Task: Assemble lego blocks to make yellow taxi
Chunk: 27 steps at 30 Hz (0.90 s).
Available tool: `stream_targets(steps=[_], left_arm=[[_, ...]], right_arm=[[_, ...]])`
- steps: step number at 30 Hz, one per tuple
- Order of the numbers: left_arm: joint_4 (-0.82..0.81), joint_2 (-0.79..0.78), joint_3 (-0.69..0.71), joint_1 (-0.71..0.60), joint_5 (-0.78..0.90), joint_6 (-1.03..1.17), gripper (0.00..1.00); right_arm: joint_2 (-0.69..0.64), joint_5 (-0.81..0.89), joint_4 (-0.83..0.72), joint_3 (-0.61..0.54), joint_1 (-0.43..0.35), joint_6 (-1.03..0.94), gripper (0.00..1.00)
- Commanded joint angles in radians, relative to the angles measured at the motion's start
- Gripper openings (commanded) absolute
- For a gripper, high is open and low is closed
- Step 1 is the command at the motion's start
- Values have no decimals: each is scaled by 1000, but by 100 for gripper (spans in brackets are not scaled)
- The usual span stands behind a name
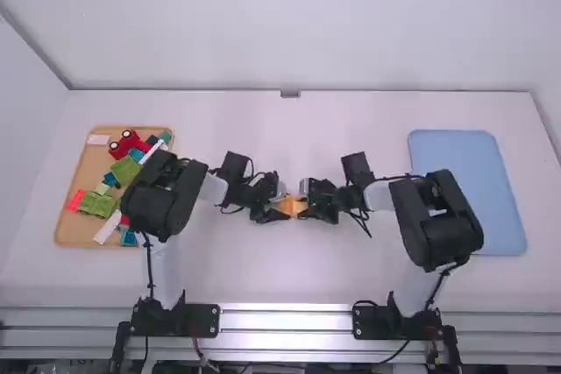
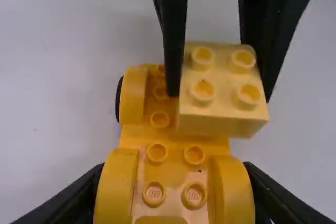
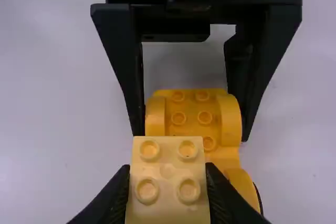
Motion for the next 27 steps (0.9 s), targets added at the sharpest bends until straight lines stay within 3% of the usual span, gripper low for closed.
stream_targets(steps=[1, 8, 27], left_arm=[[-21, 22, -48, -7, -140, -22, 64], [22, 22, -72, -4, -156, -30, 64], [-69, 22, -37, -4, -142, -19, 66]], right_arm=[[10, -8, 3, -7, -8, -3, 0], [10, -11, 7, -7, -34, -5, 0], [10, -3, 26, -8, -21, -2, 2]])
